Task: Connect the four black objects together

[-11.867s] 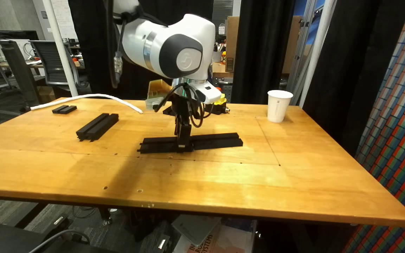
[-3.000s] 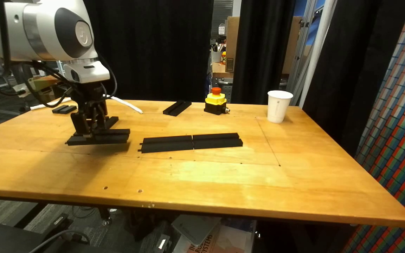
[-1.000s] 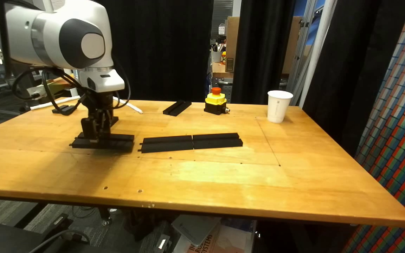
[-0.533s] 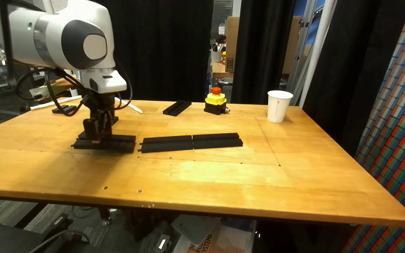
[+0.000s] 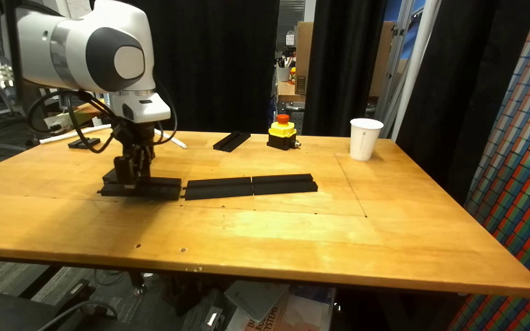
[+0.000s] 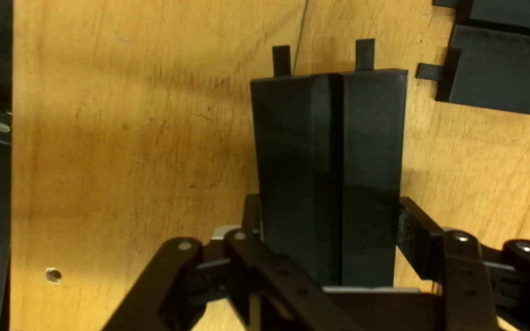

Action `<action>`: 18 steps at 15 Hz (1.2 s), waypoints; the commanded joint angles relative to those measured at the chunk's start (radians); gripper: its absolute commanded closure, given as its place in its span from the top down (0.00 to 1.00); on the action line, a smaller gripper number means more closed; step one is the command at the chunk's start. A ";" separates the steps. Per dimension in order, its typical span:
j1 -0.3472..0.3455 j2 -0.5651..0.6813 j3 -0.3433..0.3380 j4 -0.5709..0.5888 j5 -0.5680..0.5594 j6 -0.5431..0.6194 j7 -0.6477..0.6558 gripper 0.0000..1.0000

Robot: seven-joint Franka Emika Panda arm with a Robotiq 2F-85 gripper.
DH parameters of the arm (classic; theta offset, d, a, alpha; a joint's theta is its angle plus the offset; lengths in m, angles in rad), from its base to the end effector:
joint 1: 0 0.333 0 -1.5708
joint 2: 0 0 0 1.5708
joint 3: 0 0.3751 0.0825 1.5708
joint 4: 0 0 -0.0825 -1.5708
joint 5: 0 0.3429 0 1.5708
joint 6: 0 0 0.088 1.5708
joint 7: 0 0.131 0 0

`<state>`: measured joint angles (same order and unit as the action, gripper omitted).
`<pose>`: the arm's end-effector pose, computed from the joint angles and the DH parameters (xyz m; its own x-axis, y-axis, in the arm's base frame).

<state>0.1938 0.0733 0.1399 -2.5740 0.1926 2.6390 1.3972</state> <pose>0.4088 0.1390 0.3068 0.3296 -0.9386 -0.1024 -0.9435 -0.3313 -0.0007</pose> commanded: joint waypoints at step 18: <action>-0.024 0.005 -0.019 0.012 -0.038 -0.010 -0.052 0.47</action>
<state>0.1804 0.0785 0.1206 -2.5725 0.1408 2.6371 1.3696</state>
